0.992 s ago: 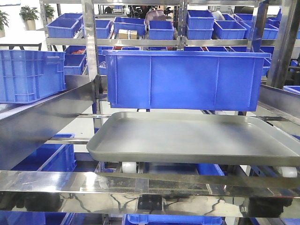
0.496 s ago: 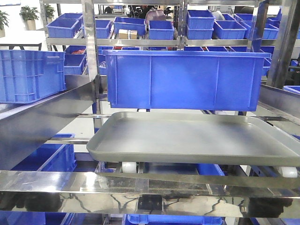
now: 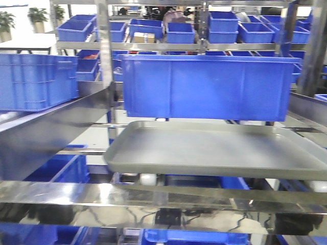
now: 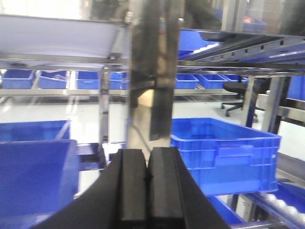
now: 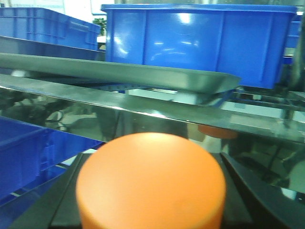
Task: Grab orange capacitor from left shelf to right conveyor
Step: 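Drive the base to the round green conveyor holding the capacitor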
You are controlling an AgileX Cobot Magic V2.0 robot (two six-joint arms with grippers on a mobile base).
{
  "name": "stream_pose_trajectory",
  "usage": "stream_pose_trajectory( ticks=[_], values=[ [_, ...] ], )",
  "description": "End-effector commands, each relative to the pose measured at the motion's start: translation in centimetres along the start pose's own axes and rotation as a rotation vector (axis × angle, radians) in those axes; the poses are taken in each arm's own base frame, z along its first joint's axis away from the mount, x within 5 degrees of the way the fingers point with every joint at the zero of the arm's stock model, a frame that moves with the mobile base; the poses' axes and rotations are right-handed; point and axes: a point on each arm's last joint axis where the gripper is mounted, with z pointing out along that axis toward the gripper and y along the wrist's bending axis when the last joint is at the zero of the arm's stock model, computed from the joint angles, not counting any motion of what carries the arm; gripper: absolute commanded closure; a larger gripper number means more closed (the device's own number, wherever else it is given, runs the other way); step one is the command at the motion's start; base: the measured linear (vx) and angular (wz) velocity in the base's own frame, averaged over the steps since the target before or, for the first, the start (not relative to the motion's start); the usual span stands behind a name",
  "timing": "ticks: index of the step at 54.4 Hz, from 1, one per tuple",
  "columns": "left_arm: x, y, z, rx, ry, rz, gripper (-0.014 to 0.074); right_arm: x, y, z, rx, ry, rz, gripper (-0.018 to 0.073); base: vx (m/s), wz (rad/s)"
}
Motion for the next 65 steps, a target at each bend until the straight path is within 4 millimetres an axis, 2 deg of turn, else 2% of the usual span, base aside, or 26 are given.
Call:
stream_pose_trajectory(
  ticks=[1,18,65],
  values=[
    [-1.76,-0.2,-0.21,0.017,-0.114,-0.011,0.0603,-1.58,0.06,-0.11,-0.004,-0.102,-0.018,0.0567,-0.04,0.16],
    [-1.76,-0.2,-0.21,0.017,-0.114,-0.011,0.0603,-1.58,0.06,-0.11,-0.004,-0.102,-0.018,0.0567,-0.08,0.34],
    [-1.76,-0.2,-0.21,0.017,-0.114,-0.011,0.0603,-1.58,0.06,-0.11,-0.004,-0.102,-0.018,0.0567,-0.15,0.59]
  ],
)
